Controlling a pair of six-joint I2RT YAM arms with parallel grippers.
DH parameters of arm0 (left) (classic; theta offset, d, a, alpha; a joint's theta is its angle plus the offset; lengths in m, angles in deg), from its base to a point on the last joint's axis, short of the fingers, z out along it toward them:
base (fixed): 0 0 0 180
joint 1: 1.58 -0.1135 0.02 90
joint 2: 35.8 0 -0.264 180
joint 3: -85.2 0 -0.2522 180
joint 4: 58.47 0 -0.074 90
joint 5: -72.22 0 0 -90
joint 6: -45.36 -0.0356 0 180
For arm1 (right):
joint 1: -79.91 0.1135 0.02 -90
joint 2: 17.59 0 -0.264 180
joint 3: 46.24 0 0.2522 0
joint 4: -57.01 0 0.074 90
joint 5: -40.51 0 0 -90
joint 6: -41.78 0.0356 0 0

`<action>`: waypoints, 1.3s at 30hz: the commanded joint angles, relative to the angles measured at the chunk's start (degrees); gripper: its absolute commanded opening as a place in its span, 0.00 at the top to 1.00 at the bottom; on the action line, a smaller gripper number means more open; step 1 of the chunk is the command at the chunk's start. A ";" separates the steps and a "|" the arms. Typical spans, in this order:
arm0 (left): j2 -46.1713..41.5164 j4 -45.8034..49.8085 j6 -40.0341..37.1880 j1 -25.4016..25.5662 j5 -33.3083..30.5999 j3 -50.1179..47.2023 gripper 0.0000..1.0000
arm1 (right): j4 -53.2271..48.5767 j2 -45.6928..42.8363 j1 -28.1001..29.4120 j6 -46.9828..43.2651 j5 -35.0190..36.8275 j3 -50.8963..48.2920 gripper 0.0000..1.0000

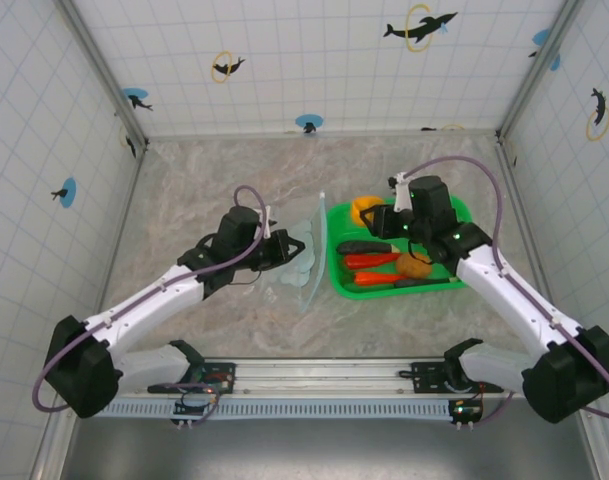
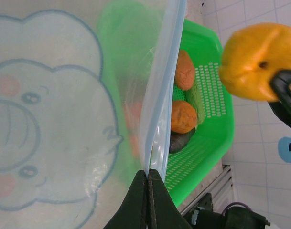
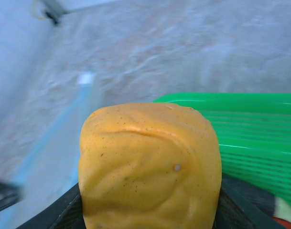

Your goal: Place the food in the zip-top bag and seal the zipper

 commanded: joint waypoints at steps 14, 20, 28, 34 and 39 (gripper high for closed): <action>0.70 -6.31 4.77 -0.35 2.85 6.04 1.00 | 15.37 -2.37 11.15 10.18 -14.11 -3.18 0.48; -2.06 -5.16 4.92 -0.35 2.08 7.31 1.00 | 17.62 -2.91 11.14 11.20 -14.69 -6.53 0.49; -3.42 -4.52 5.12 -0.35 1.82 8.36 1.00 | 13.22 -4.79 11.14 7.95 -9.14 -7.73 0.50; -3.95 -4.26 5.31 -0.31 1.66 8.39 1.00 | 9.33 -3.31 11.98 5.55 -4.07 -6.01 0.50; -4.39 -4.58 5.67 -0.35 1.70 8.08 1.00 | 5.77 0.16 15.17 3.49 0.89 -2.11 0.49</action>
